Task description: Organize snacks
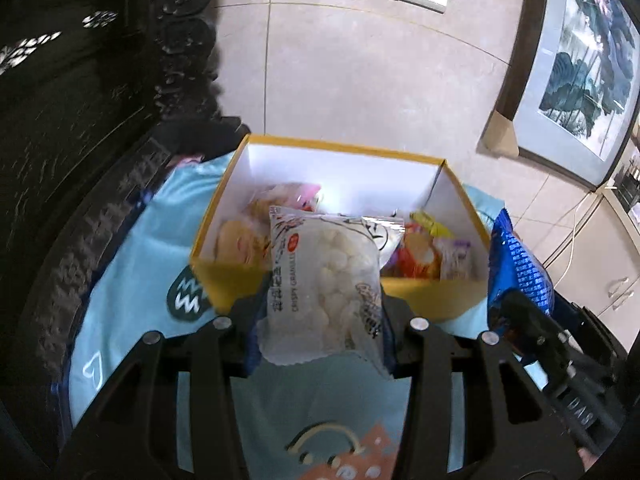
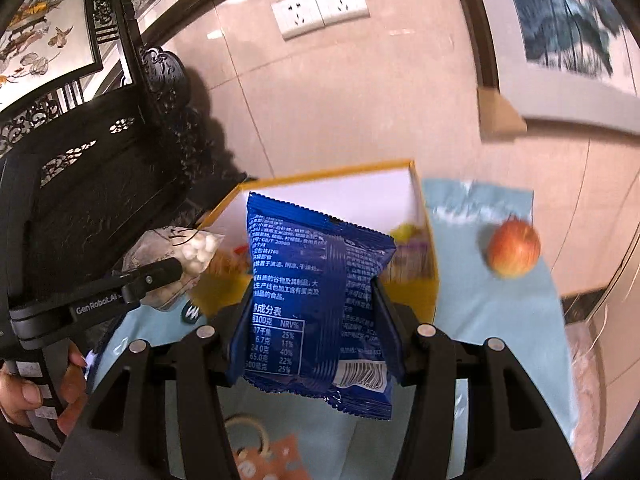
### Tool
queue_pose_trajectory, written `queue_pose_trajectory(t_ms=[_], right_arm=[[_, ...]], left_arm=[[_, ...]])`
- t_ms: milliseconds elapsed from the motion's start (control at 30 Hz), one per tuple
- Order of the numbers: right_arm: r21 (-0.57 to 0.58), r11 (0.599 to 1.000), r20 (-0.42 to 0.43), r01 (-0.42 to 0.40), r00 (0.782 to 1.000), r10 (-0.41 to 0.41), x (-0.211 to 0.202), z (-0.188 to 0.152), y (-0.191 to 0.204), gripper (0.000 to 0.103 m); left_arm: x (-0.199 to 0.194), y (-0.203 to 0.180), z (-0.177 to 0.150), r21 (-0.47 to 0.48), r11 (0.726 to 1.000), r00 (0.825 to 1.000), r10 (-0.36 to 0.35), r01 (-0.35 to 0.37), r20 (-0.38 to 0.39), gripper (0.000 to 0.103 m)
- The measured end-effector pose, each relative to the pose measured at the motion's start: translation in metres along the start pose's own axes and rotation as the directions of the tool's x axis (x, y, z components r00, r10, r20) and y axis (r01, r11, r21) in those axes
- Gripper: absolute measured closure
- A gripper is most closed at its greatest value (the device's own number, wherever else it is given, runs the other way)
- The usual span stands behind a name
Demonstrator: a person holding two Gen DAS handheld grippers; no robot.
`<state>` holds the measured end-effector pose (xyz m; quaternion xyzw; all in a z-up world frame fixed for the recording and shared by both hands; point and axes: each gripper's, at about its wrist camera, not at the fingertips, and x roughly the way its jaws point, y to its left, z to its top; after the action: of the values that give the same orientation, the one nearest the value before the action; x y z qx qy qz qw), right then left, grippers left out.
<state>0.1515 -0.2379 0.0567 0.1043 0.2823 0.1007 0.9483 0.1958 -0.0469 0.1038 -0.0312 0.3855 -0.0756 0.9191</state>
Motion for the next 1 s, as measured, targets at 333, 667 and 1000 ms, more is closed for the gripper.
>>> queue_pose_trajectory(t_ms=[333, 667, 1000], right_arm=[[-0.070, 0.995, 0.062, 0.070, 0.996, -0.066, 0.065, 0.036, 0.003, 0.048], [-0.207, 0.944, 0.192, 0.255, 0.957, -0.217, 0.066, 0.026, 0.021, 0.004], [-0.157, 0.960, 0.222, 0.232, 0.955, -0.194, -0.007, -0.001, 0.020, 0.004]], left_arm=[[0.077, -0.006, 0.048, -0.017, 1.000, 0.999, 0.023, -0.024, -0.031, 0.057], [0.081, 0.004, 0.044, -0.073, 0.987, 0.989, 0.145, -0.142, 0.029, 0.009], [0.035, 0.005, 0.003, -0.040, 0.990, 0.990, 0.138, -0.136, 0.028, 0.006]])
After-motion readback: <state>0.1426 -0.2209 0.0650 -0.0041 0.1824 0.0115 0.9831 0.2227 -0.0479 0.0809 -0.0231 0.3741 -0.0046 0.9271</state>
